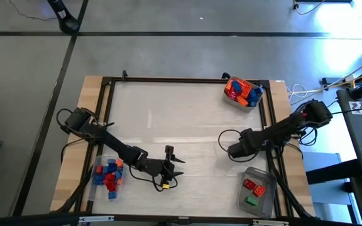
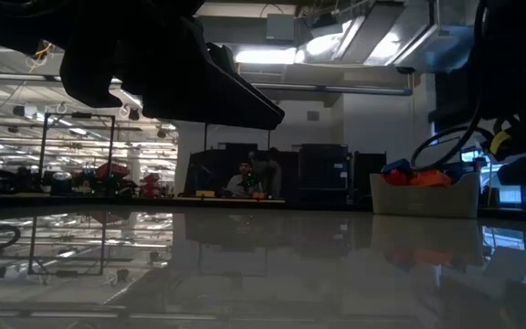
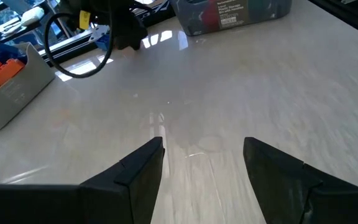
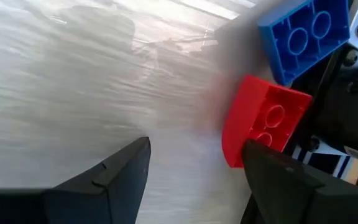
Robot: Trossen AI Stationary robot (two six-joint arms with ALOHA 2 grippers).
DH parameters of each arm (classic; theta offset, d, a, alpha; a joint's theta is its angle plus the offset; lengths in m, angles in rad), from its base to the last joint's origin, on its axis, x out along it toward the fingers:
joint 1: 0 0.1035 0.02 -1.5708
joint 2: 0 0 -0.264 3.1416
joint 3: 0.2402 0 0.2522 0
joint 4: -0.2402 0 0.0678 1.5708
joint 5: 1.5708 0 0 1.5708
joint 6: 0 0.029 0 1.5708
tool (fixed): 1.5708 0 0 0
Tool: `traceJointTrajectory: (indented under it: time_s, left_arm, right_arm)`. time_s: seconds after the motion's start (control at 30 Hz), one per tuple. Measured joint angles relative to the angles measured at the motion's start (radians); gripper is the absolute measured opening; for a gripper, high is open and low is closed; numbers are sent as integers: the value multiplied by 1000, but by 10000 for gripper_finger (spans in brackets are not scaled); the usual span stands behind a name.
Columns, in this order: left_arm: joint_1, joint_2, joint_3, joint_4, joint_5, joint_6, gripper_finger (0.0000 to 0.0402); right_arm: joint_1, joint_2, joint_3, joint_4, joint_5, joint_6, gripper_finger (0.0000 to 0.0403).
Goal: Sort blocks by size
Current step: Put the orange game piece into the black bin
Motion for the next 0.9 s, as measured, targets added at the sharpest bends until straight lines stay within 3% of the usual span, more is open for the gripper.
traceJointTrajectory:
  time_s: [0.4, 0.5, 0.9]
  left_arm:
    - [0, 0, 0, 0, 0, 0, 210]
    - [0, 0, 0, 1, 0, 0, 210]
    - [0, 0, 0, 0, 0, 0, 210]
  right_arm:
    - [-2, -3, 35, 28, 33, -79, 257]
    - [-3, -4, 75, 112, 94, -121, 257]
    - [-3, -5, 84, 367, 117, -277, 257]
